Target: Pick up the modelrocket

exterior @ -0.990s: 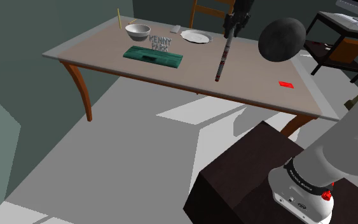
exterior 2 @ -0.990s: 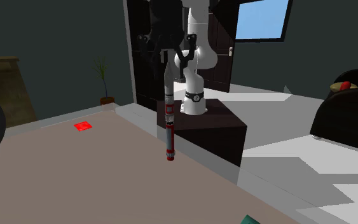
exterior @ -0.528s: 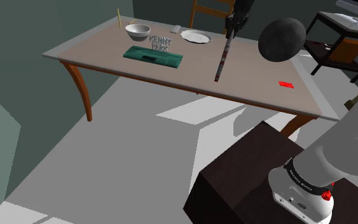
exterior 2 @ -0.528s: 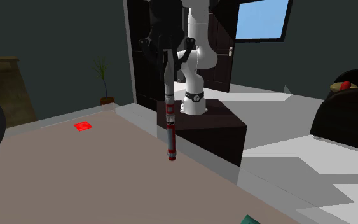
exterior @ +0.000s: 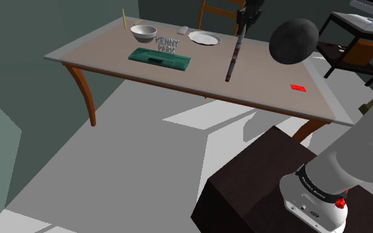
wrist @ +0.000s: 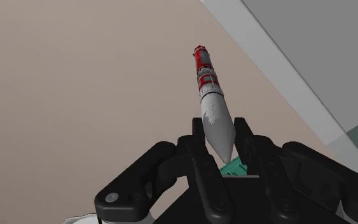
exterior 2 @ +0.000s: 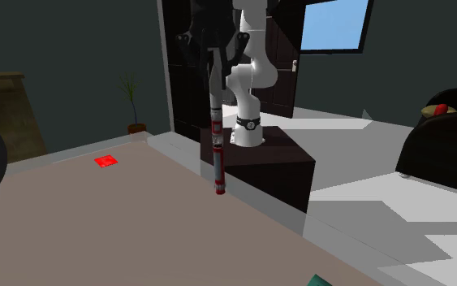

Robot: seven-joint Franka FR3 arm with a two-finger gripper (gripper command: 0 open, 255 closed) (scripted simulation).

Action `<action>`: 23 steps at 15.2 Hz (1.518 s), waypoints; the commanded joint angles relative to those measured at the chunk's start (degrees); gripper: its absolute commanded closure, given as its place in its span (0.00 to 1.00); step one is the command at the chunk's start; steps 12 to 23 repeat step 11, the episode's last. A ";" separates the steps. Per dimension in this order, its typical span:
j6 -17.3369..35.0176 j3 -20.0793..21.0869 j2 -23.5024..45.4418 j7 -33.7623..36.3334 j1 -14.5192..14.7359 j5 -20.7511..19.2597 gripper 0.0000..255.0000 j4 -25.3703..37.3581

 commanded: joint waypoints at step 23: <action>-8.06 -0.14 0.78 0.29 -0.28 0.11 1.00 8.80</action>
